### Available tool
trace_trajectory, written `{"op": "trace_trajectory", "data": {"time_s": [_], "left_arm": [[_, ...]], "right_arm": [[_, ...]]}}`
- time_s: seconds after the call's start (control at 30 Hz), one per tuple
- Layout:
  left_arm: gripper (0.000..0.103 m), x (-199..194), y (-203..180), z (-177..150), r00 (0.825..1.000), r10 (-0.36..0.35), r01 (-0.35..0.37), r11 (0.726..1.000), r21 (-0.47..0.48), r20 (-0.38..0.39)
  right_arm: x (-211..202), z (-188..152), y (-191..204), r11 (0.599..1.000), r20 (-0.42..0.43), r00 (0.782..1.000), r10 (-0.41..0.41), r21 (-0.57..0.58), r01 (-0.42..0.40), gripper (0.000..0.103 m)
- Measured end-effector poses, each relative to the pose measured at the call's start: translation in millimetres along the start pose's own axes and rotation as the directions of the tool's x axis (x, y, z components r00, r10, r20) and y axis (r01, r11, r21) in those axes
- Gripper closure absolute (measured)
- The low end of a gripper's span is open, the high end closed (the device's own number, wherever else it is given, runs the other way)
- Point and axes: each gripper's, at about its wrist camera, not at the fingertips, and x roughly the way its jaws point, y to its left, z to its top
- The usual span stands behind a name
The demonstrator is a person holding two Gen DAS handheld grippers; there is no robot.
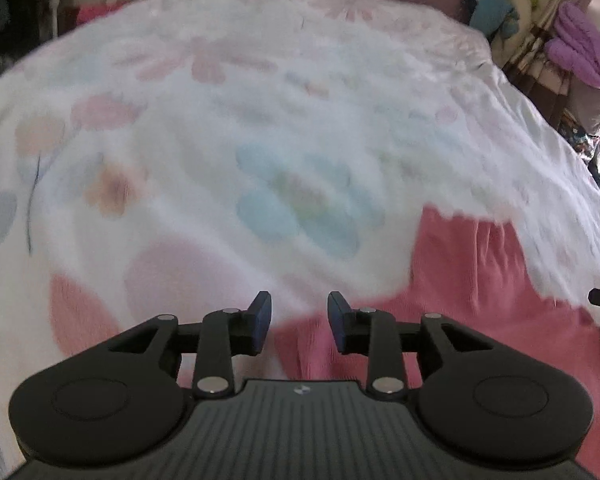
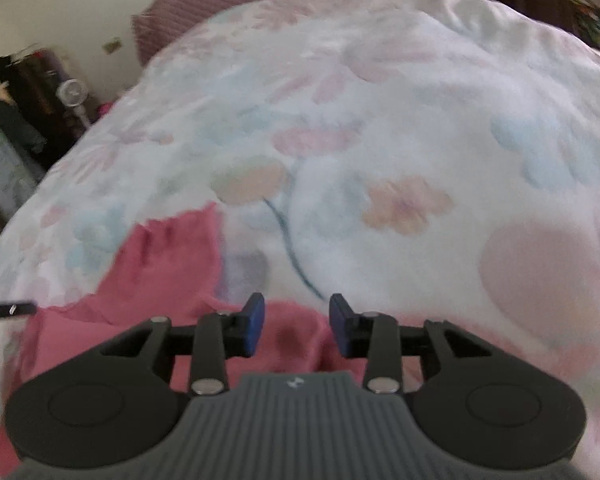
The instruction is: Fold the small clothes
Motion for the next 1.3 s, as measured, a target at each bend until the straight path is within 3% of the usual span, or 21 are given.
{"op": "trace_trajectory", "data": {"time_s": [0.13,0.3,0.57,0.6,0.63,0.67,0.7,0.73,0.83,1.07,1.17,1.3], "left_arm": [[0.066,21,-21,29,0.994,-0.097,0.101,0.993,0.069,-0.051],[0.057,62,-56,50,0.985,-0.136,0.151,0.978,0.144,-0.109],[0.057,121,-70,54,0.964,-0.208,0.217,0.976,0.038,-0.165],[0.058,125,-71,54,0.963,-0.212,0.219,0.975,0.028,-0.164],[0.068,128,-72,54,0.962,-0.223,0.228,0.974,0.014,-0.160],[0.075,129,-73,55,0.959,-0.236,0.239,0.971,0.001,-0.156],[0.093,127,-73,56,0.953,-0.264,0.266,0.964,-0.004,-0.152],[0.099,125,-74,57,0.948,-0.284,0.286,0.958,-0.001,-0.147],[0.099,98,-78,56,0.951,-0.292,0.302,0.947,0.112,-0.098],[0.099,20,-78,32,0.950,-0.307,0.310,0.883,0.352,-0.067],[0.099,-4,-86,11,0.945,-0.315,0.322,0.842,0.432,-0.091],[0.099,-16,-100,-34,0.952,-0.265,0.306,0.770,0.560,-0.156]], "right_arm": [[19,25,20,0.994,-0.032,0.996,0.089,-0.055,-0.091,0.070],[66,53,41,0.986,-0.095,0.987,0.132,-0.092,-0.140,0.070],[123,75,56,0.981,-0.133,0.976,0.175,-0.066,-0.185,0.071],[127,76,57,0.980,-0.134,0.975,0.178,-0.061,-0.187,0.080],[131,77,58,0.980,-0.134,0.974,0.180,-0.059,-0.189,0.086],[134,77,59,0.979,-0.140,0.973,0.184,-0.057,-0.194,0.100],[135,78,59,0.979,-0.141,0.972,0.188,-0.059,-0.197,0.103],[133,79,61,0.976,-0.141,0.971,0.195,-0.068,-0.206,0.103],[117,82,68,0.960,-0.156,0.966,0.204,-0.159,-0.229,0.103],[44,73,78,0.884,-0.180,0.950,0.254,-0.355,-0.303,0.103],[9,51,82,0.835,-0.210,0.932,0.295,-0.418,-0.358,0.103],[-15,4,95,0.752,-0.278,0.926,0.254,-0.545,-0.370,0.103]]}}
